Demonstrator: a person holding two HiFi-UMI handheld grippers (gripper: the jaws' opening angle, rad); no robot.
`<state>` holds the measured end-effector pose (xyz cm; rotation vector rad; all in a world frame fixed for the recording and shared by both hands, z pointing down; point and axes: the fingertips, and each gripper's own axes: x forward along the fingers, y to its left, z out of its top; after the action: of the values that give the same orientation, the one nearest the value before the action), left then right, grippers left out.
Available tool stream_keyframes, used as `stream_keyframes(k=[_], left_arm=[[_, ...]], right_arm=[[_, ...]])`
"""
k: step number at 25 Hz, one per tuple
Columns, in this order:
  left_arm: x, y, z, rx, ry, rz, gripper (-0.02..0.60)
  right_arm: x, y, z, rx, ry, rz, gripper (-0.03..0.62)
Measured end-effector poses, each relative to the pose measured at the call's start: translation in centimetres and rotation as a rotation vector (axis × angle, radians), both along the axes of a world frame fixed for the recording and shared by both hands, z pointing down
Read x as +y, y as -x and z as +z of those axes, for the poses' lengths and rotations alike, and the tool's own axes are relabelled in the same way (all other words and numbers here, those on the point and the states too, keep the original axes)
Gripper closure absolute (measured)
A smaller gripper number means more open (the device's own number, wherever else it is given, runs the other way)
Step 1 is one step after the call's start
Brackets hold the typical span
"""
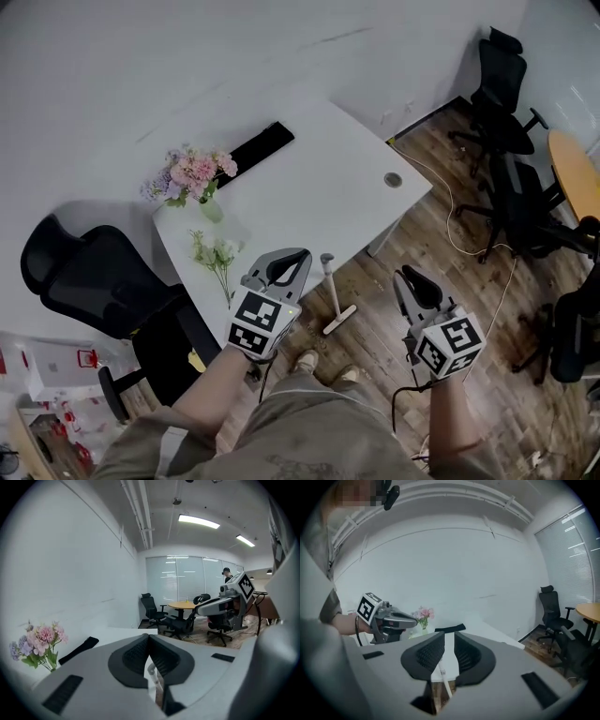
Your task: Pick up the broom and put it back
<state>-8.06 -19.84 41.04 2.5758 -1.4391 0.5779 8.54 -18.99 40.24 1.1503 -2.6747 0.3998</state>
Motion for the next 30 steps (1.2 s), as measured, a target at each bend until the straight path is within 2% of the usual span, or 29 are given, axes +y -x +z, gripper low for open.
stream_keyframes(k=[4,8,15,19,24,30], left_arm=[[0.3,-1.5,-2.6,0.014,-0.045,0.033,0.565],[1.0,-2.8,-4.1,0.009,-0.091,0.063,0.565],[2.0,-4.8,-4.8,0.005,-0.100,0.116,0.565],[2.1,-6.2,-5.3,0.005,-0.103,0.146,0.565],[2.7,-7.6,-6.6,0.009,-0.122,0.183,0.565],[3.4,-8.0,-7.9,0.015,-0.140,0.200,0.565]], right_arm=[[2.1,-2.0,-3.8,-0.019,-0.059,0.031,0.517],[3.9,-4.3,-5.7,-0.027,-0.062,0.086,0.537],[7.0,-8.1,-8.1,-0.102,-0.081,0.182,0.560],[7.7,-9.6,-8.4,-0.056,-0.116,0.223,0.560],[7.7,-10.0,-8.2,0.069,-0.164,0.240,0.560],[8.1,-10.0,-8.6,0.047,-0.173,0.230,0.560]])
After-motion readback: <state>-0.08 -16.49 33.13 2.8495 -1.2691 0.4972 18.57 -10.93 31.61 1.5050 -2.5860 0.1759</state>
